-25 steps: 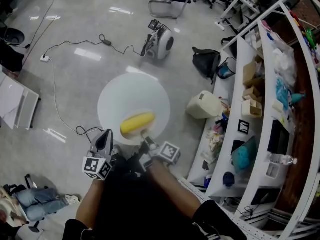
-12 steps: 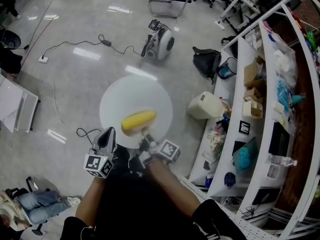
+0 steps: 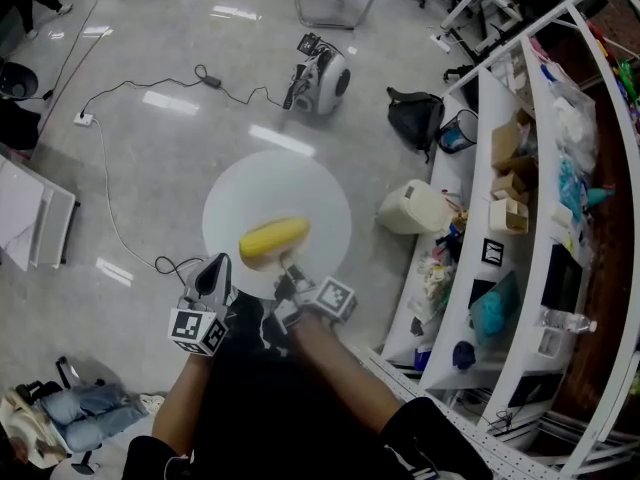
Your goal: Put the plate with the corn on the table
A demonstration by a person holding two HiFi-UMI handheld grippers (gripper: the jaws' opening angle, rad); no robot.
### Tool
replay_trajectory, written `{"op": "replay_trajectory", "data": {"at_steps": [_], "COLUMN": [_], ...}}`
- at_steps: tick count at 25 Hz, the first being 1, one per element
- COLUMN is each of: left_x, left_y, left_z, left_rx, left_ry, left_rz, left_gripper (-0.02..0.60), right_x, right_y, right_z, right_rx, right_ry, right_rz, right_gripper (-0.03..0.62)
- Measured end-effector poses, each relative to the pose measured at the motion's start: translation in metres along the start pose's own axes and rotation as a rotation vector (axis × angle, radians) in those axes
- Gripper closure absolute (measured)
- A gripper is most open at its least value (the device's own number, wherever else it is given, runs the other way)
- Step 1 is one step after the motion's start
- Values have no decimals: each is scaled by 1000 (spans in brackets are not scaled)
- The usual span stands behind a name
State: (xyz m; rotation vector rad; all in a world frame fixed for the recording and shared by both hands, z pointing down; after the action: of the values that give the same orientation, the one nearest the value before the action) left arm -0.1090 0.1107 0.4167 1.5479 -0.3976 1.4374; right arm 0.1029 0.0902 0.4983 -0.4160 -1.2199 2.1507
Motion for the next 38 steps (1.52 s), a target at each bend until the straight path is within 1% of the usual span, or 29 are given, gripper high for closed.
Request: {"op": "replay_trajectory", "data": {"at_steps": [3,14,20,23,26,31,36,38], "left_x": [-1,0,6,12,10,20,26,29], "left_y": [7,23,30,36,39,47,49,51], "left_z": [1,14,24,26,30,34,37,38], "left_rx": [0,11,13,17,7,17,23,23], "left_ry": [2,9,28,33,37,40,45,49], "left_rz": [-3,-11,-24,-15,-25,-24,-45,-50], "left_gripper": [578,578,578,578,578,578,578,578], "right_x": [1,-2,-6,-7,-10,-12,-12,-10], "right_y": [-1,-3,-8,-12,-21,-29,-36,-39], "right_z": [6,23,33,38,42,50,57,60], "right_rx": [21,15,25,34,55,59,62,71], "right_ry": [-9,-29,-36,-44,-58,-65,-73,-75], "right_rz": [6,19,36,38,29,31,16,27], "right_gripper": [569,569,569,569,569,569,569,569]}}
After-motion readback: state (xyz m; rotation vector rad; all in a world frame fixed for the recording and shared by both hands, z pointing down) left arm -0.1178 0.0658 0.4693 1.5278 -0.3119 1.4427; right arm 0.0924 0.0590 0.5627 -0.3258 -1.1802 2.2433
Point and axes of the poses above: the fingertips, and each gripper's own axes: z forward along the fingers, y to its left, x out of its underside, the point moved 7 cm from there along -z, backward along the fingers, and after that the axes turned 12 degrees about x, right-handed, at the moved point
